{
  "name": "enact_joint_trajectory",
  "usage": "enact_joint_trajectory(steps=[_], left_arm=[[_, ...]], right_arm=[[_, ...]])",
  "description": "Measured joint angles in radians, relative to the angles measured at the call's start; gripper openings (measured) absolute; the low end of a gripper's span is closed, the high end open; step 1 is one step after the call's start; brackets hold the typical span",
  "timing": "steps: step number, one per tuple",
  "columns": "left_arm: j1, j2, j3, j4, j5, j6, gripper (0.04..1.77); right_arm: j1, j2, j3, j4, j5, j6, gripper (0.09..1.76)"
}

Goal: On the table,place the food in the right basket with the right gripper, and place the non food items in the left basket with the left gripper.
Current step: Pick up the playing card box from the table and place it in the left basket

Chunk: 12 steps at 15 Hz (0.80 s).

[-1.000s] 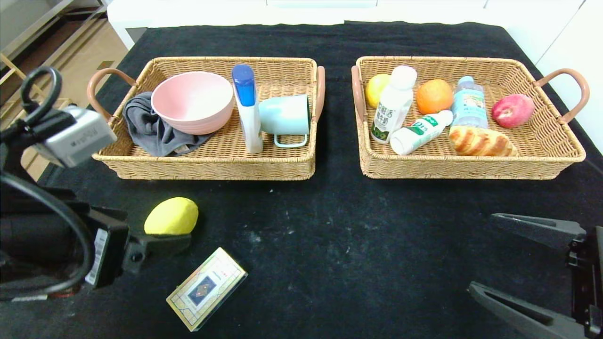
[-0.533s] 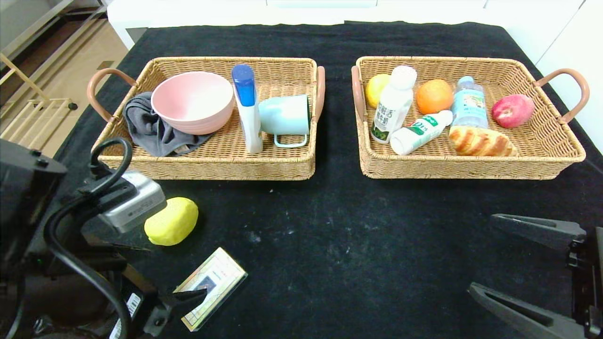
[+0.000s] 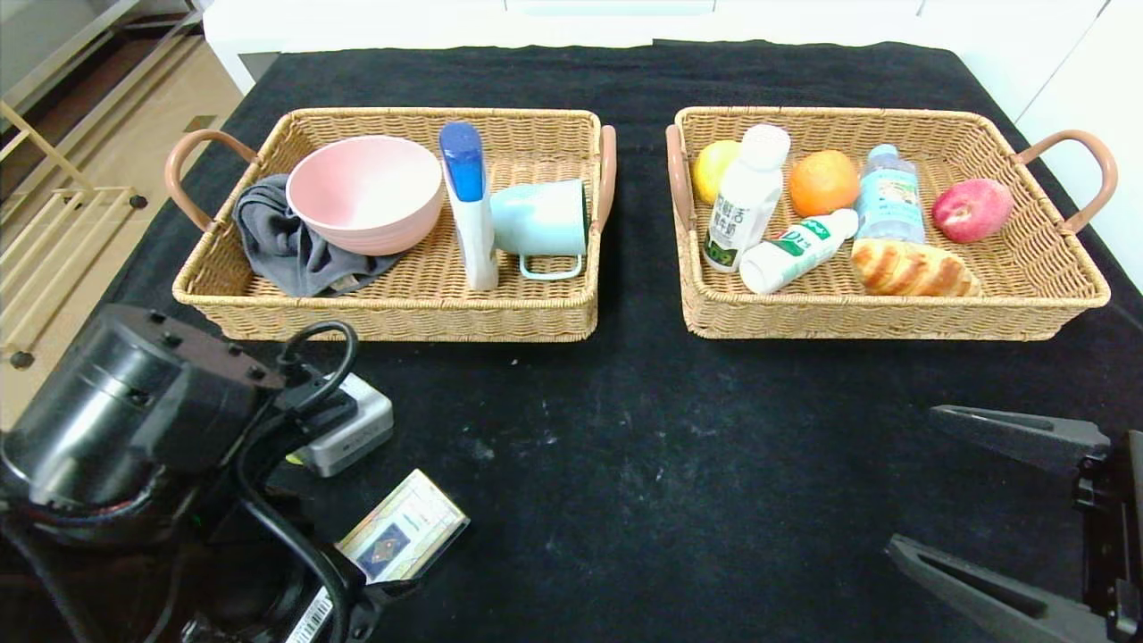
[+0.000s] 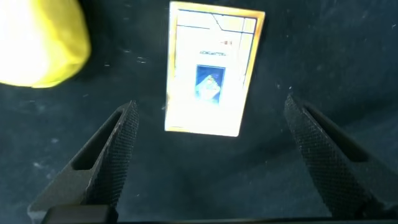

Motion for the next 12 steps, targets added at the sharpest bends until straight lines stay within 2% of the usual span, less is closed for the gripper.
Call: enact_joint_trajectory(steps=[12], left_arm=[[-0.011, 0.116, 0.022, -0.055, 0.055, -0.061, 1.71]], right_arm=[[-0.001, 0.000, 0.003, 0.000, 0.000, 0.000, 1.71]])
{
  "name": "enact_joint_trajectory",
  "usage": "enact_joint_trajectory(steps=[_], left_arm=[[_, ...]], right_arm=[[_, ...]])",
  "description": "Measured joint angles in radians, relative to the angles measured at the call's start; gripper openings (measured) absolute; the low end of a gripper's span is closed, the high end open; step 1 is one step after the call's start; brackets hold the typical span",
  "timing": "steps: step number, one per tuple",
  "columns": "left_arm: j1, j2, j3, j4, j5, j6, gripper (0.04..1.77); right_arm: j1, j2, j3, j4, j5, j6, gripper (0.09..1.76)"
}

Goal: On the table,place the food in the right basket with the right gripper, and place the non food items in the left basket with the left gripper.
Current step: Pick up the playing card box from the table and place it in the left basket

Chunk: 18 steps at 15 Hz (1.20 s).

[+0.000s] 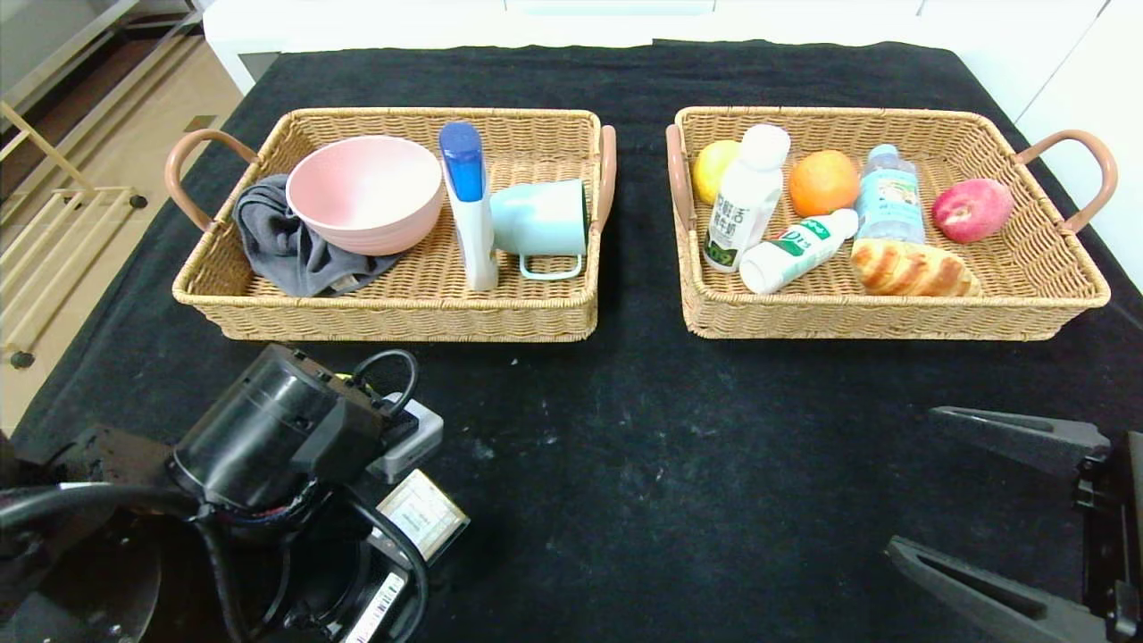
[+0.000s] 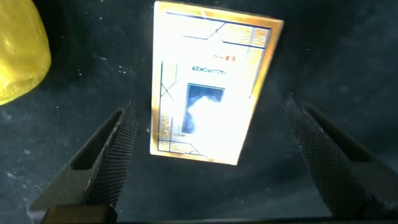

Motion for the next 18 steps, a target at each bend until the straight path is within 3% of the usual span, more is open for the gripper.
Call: enact_joint_trajectory(steps=[8, 10, 12, 18], left_arm=[[0.000, 0.033, 0.009, -0.036, 0.006, 0.000, 1.71], [-0.001, 0.037, 0.015, -0.039, 0.003, 0.000, 1.34], [0.000, 0.038, 0.016, -0.039, 0.004, 0.000, 1.09], [0.000, 0.039, 0.017, -0.037, 0.006, 0.000, 1.04]], right_arm=[[0.001, 0.001, 0.004, 0.000, 0.002, -0.001, 1.71], [0.001, 0.002, 0.005, 0.000, 0.002, -0.001, 1.71], [0.001, 0.003, 0.005, 0.000, 0.003, -0.001, 1.71], [0.002, 0.006, 0.009, 0.000, 0.004, -0.002, 1.71]])
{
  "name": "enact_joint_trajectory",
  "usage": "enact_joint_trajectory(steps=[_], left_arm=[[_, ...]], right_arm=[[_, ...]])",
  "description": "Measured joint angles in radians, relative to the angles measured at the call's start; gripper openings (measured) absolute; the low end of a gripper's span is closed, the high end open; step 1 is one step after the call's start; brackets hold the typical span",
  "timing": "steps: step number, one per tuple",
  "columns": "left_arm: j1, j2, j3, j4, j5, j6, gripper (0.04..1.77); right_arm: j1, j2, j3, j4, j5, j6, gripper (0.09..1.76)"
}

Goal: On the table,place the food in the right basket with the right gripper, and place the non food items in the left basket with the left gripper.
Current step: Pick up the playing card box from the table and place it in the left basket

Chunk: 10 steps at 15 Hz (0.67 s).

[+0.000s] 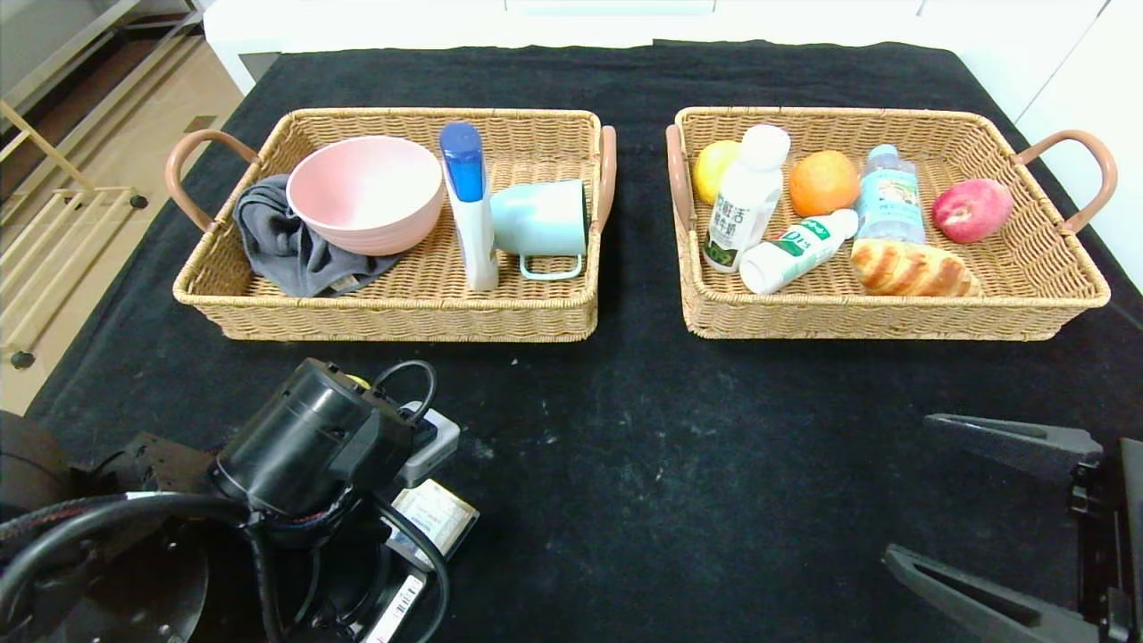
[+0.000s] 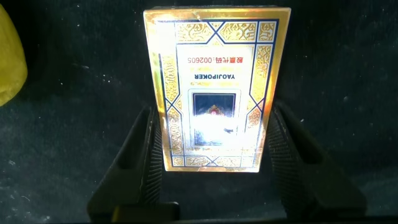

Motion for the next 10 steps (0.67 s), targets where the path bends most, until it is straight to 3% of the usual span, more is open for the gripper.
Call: enact_joint_trajectory(steps=[10], left_arm=[[-0.005, -0.021, -0.011, 0.005, 0.002, 0.002, 1.03]], right_arm=[[0.021, 0.009, 0.010, 0.000, -0.003, 0.000, 1.71]])
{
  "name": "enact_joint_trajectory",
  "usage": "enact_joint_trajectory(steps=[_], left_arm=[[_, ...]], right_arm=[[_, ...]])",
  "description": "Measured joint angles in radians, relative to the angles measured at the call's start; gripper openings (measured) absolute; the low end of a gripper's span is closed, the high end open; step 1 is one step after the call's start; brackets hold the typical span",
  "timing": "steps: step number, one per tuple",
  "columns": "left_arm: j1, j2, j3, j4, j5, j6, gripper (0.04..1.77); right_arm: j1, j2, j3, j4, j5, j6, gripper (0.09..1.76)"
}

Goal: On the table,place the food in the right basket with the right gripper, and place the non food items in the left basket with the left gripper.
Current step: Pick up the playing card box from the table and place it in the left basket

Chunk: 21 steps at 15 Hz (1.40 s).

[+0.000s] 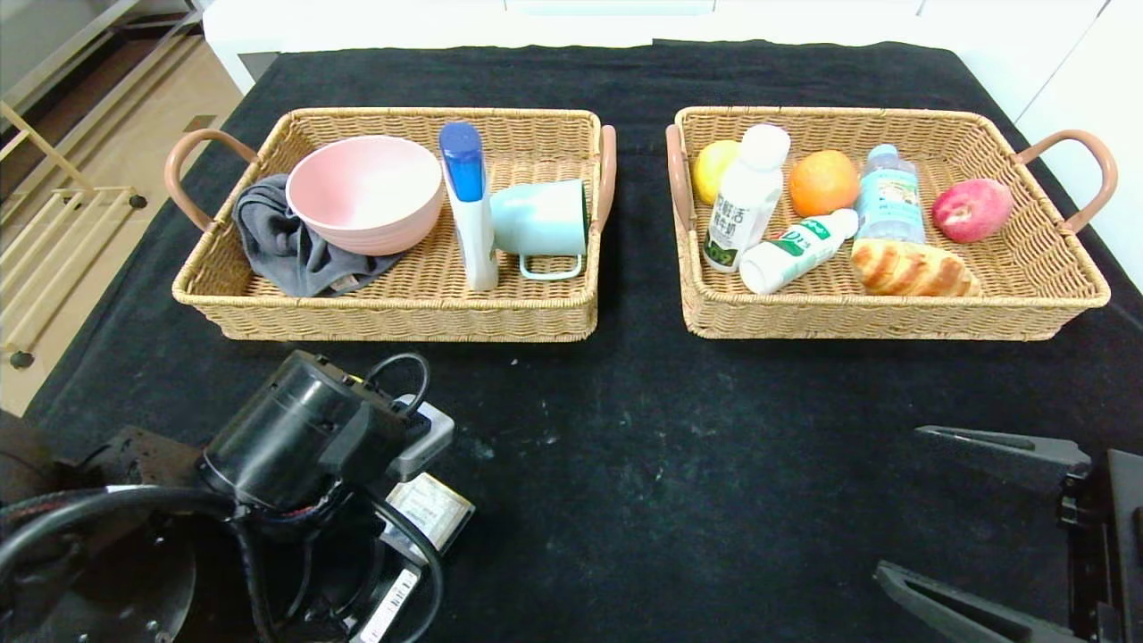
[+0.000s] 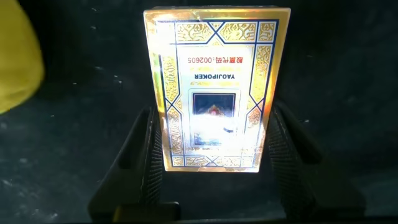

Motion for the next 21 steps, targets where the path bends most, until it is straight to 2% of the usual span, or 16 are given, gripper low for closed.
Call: enact_joint_trajectory(steps=[6, 9, 13, 21], left_arm=[[0.006, -0.074, -0.007, -0.085, 0.000, -0.004, 1.03], [0.026, -0.094, -0.017, -0.216, 0.000, -0.004, 1.03], [0.077, -0.103, -0.080, -0.330, 0.011, -0.003, 1.03], [0.210, -0.085, -0.181, -0.474, 0.019, 0.000, 1.02]], right_arm=[[0.000, 0.003, 0.001, 0.000, 0.000, 0.001, 1.71], [0.001, 0.003, 0.001, 0.000, 0.000, 0.001, 1.71], [0.006, 0.003, 0.001, 0.000, 0.000, 0.001, 1.71], [0.007, 0.004, 0.003, 0.000, 0.000, 0.001, 1.71]])
